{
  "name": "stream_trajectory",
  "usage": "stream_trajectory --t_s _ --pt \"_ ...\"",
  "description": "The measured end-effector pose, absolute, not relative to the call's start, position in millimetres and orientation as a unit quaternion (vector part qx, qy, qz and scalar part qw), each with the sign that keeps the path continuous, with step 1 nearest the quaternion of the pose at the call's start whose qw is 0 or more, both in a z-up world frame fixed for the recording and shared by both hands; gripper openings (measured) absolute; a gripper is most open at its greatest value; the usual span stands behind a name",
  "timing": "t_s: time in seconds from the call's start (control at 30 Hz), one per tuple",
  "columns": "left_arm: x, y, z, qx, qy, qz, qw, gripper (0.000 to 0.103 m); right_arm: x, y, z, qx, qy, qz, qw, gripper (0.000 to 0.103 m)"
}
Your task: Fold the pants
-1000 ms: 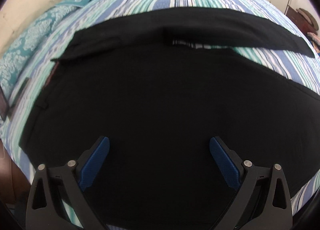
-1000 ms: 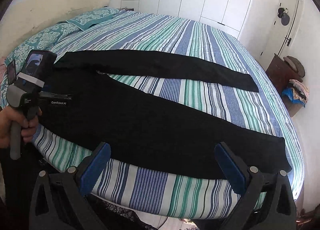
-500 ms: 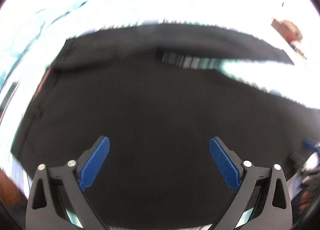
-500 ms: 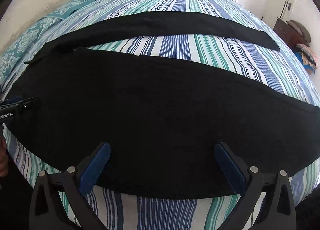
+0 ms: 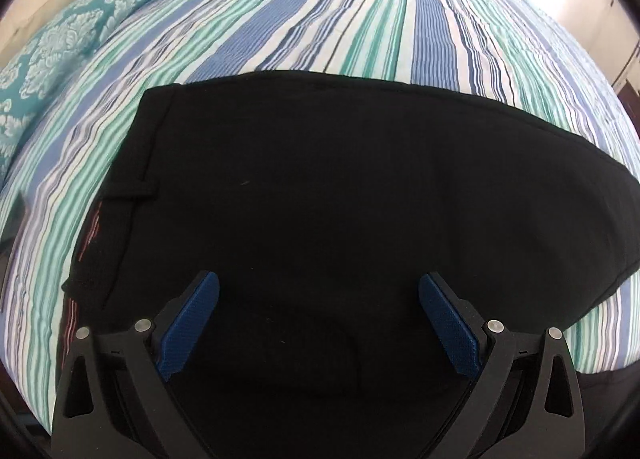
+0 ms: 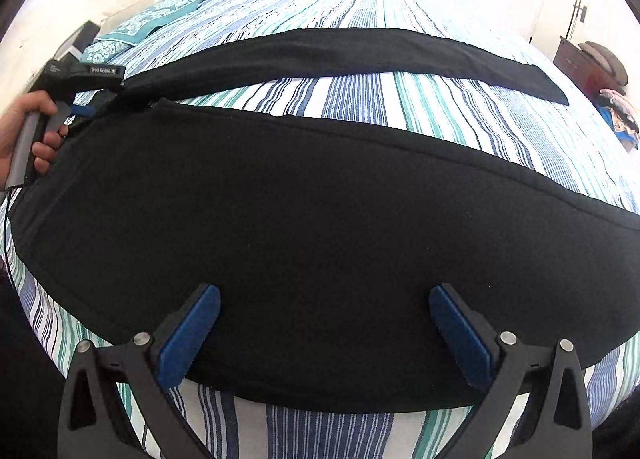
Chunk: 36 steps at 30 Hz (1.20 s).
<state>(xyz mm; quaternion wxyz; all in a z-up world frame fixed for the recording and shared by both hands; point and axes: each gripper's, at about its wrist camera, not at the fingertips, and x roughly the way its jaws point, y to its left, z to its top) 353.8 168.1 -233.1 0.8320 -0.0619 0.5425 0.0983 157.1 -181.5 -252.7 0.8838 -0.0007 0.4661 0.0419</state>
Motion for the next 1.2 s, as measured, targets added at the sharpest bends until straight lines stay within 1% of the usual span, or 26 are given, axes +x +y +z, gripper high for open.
stream_trajectory --t_s 0.1,0.23,0.3,0.37,0.5,0.57,0.7,0.9,0.97,1.03,1.1,1.2 --pt "347.0 166.5 -219.5 -0.051 0.538 0.092 0.836 0.100 157.7 -180.7 -252.6 0.001 0.463 0.038 0.886 0.103" --pt "302.2 152.8 -183.7 -0.062 0.498 0.053 0.863 0.100 163.3 -182.6 -250.9 -0.001 0.472 0.045 0.881 0.103" --pt "279.1 136.3 -174.1 -0.060 0.494 0.016 0.867 0.100 162.8 -185.0 -242.7 -0.008 0.456 0.033 0.889 0.103" --pt "251.0 114.4 -175.8 -0.055 0.498 -0.026 0.865 0.100 162.3 -188.4 -238.9 -0.005 0.442 0.028 0.896 0.103" --pt "214.0 58.3 -192.5 -0.023 0.520 -0.090 0.849 0.100 168.9 -201.8 -251.6 0.009 0.475 0.016 0.880 0.103" --pt "200.3 37.0 -203.4 0.002 0.531 -0.091 0.842 0.100 168.4 -217.4 -251.9 0.022 0.481 0.010 0.877 0.103" --pt "193.8 29.7 -221.3 0.006 0.551 -0.074 0.831 0.100 172.4 -276.3 -249.3 0.041 0.492 -0.037 0.869 0.103" --pt "184.6 29.1 -219.5 0.018 0.554 -0.066 0.829 0.101 171.2 -438.2 -249.7 0.134 0.486 -0.182 0.844 0.103" --pt "184.7 32.6 -216.0 0.013 0.554 -0.059 0.831 0.101 162.9 -483.4 -248.5 0.151 0.472 -0.238 0.836 0.103" --pt "184.1 38.6 -209.4 0.000 0.546 -0.048 0.836 0.101 152.5 -507.6 -240.5 0.167 0.452 -0.266 0.835 0.103" --pt "186.7 46.4 -204.6 -0.017 0.535 -0.035 0.844 0.101 140.8 -506.7 -221.7 0.186 0.408 -0.266 0.853 0.103" --pt "188.1 52.4 -199.0 -0.021 0.522 -0.011 0.853 0.101 130.9 -472.5 -187.3 0.161 0.340 -0.228 0.898 0.103"
